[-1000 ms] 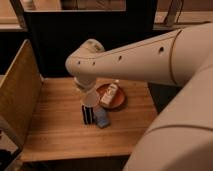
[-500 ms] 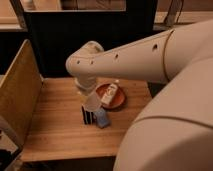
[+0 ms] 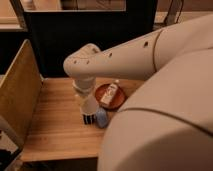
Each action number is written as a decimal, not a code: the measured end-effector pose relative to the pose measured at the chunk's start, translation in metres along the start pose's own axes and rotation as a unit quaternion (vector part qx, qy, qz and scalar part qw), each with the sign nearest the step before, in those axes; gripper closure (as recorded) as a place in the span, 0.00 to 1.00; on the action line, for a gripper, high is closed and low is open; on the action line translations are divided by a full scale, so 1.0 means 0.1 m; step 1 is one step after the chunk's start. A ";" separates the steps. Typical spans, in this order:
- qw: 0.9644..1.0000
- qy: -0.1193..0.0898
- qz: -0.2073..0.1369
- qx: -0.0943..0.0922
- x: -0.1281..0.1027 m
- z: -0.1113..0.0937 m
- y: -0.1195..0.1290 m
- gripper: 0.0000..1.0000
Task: Place the ceramic cup over the eraser
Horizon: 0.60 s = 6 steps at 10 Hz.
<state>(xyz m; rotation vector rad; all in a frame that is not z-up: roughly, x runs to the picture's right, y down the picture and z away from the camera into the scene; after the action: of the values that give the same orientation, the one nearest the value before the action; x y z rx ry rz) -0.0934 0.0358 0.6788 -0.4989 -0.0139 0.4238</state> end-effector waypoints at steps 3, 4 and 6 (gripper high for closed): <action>1.000 -0.001 0.000 -0.016 -0.04 0.12 0.01 1.00; 1.000 -0.001 0.001 -0.021 -0.06 0.16 0.01 1.00; 1.000 0.001 0.001 -0.029 -0.07 0.27 0.00 1.00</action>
<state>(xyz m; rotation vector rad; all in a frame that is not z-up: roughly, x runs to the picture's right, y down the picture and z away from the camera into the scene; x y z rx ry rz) -0.1030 0.0460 0.7031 -0.5575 -0.0237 0.4256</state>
